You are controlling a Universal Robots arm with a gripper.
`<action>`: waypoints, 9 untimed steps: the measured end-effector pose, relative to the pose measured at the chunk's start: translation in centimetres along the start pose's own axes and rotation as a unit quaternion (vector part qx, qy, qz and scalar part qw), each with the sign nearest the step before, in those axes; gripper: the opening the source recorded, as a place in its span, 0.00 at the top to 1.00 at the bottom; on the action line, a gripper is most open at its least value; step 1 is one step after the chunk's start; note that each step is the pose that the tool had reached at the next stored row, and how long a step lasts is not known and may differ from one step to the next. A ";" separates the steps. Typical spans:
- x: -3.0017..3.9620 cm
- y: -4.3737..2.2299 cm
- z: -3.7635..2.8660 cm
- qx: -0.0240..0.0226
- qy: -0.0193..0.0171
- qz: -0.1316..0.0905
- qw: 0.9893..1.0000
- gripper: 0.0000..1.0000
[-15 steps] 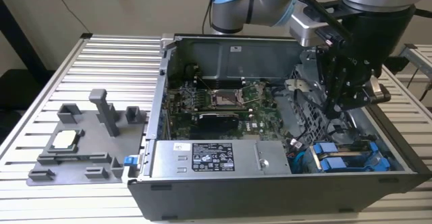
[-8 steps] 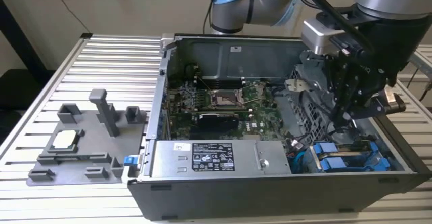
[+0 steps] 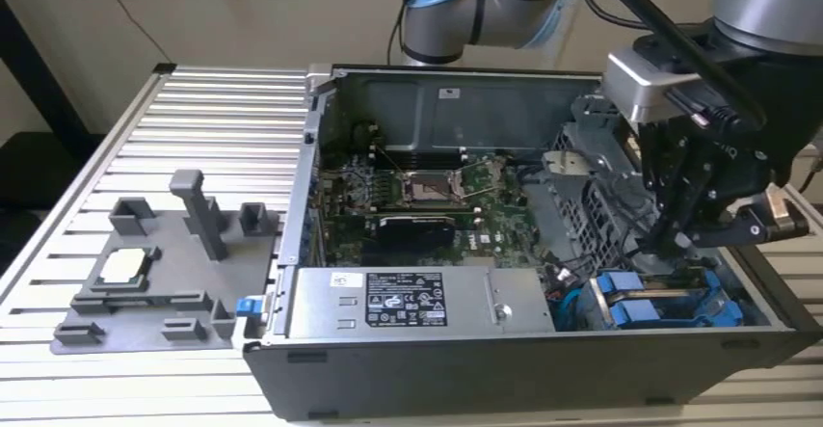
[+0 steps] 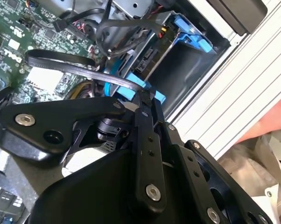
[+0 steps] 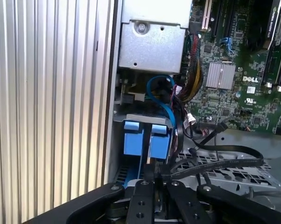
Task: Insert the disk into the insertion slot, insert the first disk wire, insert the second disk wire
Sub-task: 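Insert the first disk wire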
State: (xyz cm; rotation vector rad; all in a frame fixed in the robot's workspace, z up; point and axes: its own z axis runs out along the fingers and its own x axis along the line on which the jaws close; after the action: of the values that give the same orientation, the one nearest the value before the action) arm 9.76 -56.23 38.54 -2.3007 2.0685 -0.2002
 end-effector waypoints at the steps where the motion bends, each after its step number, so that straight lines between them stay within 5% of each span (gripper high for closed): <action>1: 0.23 -0.12 0.03 -0.001 0.000 0.000 1.000 0.84; 9: 1.99 -1.06 0.26 -0.007 -0.001 0.000 1.000 0.84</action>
State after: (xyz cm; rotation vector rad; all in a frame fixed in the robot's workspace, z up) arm 11.04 -58.10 38.54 -2.3087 2.0749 -0.1826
